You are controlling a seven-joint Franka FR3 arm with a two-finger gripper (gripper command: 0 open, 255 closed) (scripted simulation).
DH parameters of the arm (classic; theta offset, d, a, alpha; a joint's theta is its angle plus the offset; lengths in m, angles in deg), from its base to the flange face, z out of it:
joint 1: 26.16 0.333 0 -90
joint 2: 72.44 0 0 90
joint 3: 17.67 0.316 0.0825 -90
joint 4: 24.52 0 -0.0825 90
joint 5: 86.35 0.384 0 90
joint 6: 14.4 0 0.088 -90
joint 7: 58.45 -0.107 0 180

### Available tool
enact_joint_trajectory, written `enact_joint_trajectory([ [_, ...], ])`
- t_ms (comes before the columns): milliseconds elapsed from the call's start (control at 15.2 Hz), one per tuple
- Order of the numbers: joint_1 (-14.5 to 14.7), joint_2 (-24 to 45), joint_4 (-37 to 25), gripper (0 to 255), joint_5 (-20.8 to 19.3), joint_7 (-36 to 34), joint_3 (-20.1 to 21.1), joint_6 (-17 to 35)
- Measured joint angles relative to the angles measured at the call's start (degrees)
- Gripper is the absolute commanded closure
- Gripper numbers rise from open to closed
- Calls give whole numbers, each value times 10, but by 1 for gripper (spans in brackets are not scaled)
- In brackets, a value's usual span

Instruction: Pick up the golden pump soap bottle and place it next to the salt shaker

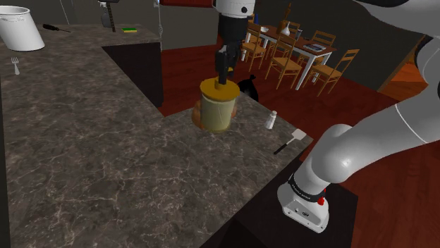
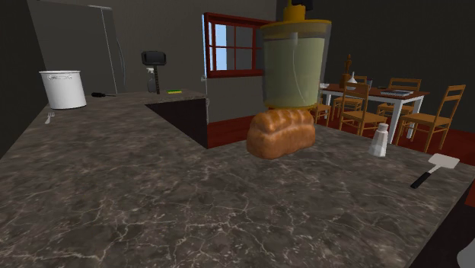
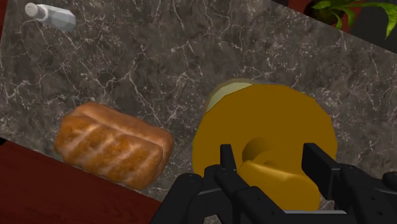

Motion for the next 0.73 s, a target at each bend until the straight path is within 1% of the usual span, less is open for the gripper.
enact_joint_trajectory([
  [330, -13, -69, 48, 255, -15, 72, -59, -25],
  [726, -30, -119, 70, 255, -50, 150, -124, -54],
])
